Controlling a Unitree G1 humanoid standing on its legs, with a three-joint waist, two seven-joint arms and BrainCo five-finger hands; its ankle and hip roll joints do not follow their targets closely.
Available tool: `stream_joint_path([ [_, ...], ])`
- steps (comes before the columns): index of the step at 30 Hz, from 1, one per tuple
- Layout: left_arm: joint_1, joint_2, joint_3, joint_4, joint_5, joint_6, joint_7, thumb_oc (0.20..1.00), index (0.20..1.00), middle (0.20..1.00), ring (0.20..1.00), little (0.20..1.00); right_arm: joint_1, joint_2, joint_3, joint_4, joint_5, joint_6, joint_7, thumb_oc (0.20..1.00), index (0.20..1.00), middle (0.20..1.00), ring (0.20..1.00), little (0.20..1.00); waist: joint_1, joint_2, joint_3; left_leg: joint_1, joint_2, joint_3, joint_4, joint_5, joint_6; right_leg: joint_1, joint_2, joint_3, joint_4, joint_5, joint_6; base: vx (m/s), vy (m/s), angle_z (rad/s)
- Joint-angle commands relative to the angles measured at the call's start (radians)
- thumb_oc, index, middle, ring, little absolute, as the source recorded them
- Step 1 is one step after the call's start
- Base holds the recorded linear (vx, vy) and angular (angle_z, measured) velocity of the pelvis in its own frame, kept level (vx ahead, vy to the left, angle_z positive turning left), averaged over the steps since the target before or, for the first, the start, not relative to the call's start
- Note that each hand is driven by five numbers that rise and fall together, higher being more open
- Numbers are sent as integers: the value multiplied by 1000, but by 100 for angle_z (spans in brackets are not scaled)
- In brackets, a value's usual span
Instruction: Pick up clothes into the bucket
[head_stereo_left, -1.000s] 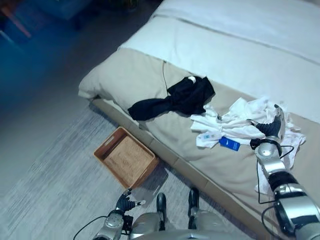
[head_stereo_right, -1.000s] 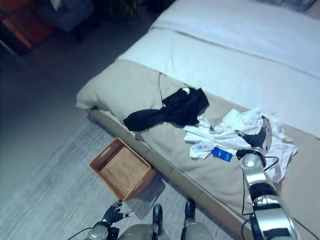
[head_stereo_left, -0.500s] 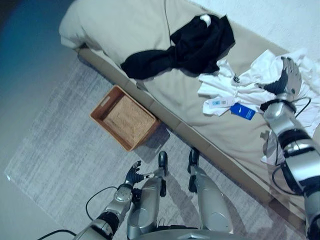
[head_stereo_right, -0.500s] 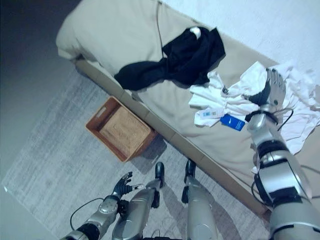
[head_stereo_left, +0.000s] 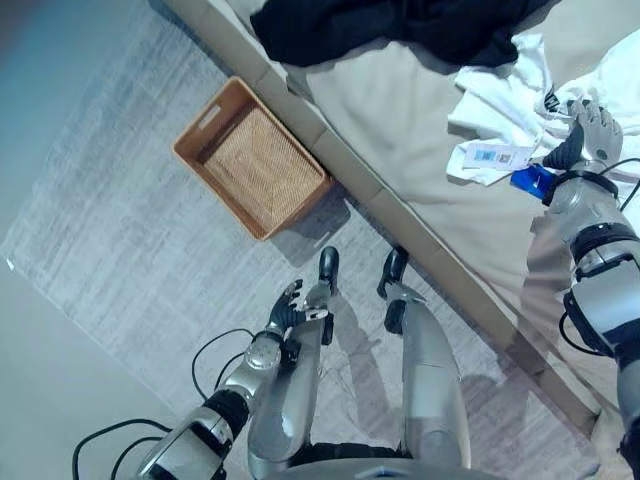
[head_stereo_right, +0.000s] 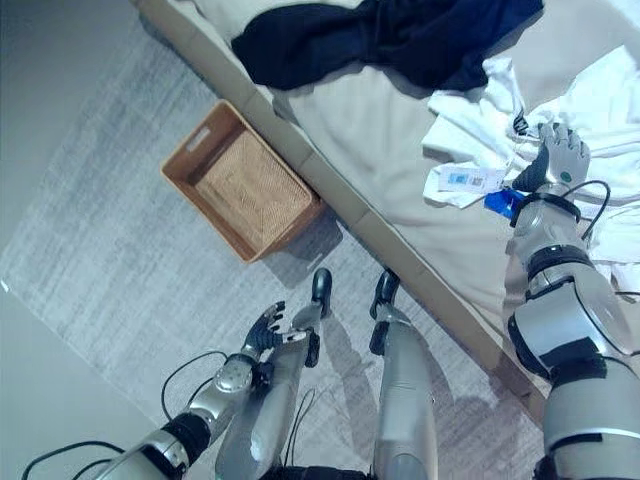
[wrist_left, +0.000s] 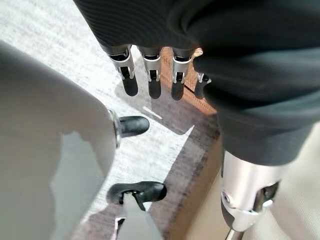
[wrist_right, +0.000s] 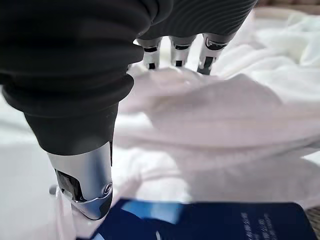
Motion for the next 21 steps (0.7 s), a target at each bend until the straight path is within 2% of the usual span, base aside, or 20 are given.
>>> stream_joint_path([
  [1,22,11,-10,-67,-33,-5,1,1000,1000,1000,1000,1000,-58,-79,46,27,-10,34,74,1000,1000,1000,1000,1000,14,1,-14,-51,46,18,116,-75,-39,38,-53,58,84,-76,86,12,24,9],
  [5,15,11,-16,-82,-27,7,-13,1000,1000,1000,1000,1000,-37,-87,25,51,6,39,117,1000,1000,1000,1000,1000,22,11,-14,-75,40,18,117,-72,-35,12,-60,58,87,-75,86,12,23,4],
  [6,13,12,-15,-88,-31,11,-20,1000,1000,1000,1000,1000,-50,-94,25,57,13,37,134,520,520,520,520,520,24,14,-14,-89,36,18,118,-71,-33,-2,-63,58,92,-75,86,10,18,3],
  [7,11,13,-12,-91,-31,12,-20,1000,1000,1000,1000,1000,-56,-98,25,59,18,36,134,200,200,200,200,200,24,14,-14,-97,34,18,122,-72,-32,-11,-65,58,95,-75,86,11,38,3],
  [10,4,13,-7,-104,-38,13,-9,1000,1000,1000,1000,1000,-68,-111,21,40,33,33,99,200,200,200,200,200,22,13,-14,-109,32,24,126,-75,-29,-24,-65,67,91,-68,87,8,40,2],
  [15,-1,18,5,-99,-44,7,12,1000,1000,1000,1000,1000,-131,-128,42,-37,69,14,32,200,200,200,200,200,8,-6,-14,-105,35,32,127,-79,-29,-19,-60,78,73,-55,90,2,25,0],
  [17,6,30,21,-107,-42,-3,26,1000,1000,1000,1000,1000,-177,-165,48,-195,122,-21,-39,200,200,200,200,200,-11,-27,-14,-89,39,42,127,-83,-33,-8,-55,90,56,-45,94,-35,75,-9],
  [18,1,38,27,-112,-38,-7,28,1000,1000,1000,1000,1000,-190,-181,45,-246,131,-29,-63,200,200,200,200,200,-16,-33,-14,-98,41,50,114,-51,-30,-14,-54,84,32,-8,88,-80,67,-14],
  [21,21,66,43,-126,-27,-23,37,1000,1000,1000,1000,1000,-250,-248,56,-436,136,-37,-114,200,200,200,200,200,-37,-67,-14,-36,51,66,104,-61,-35,39,-41,99,-3,7,94,-35,53,-22],
])
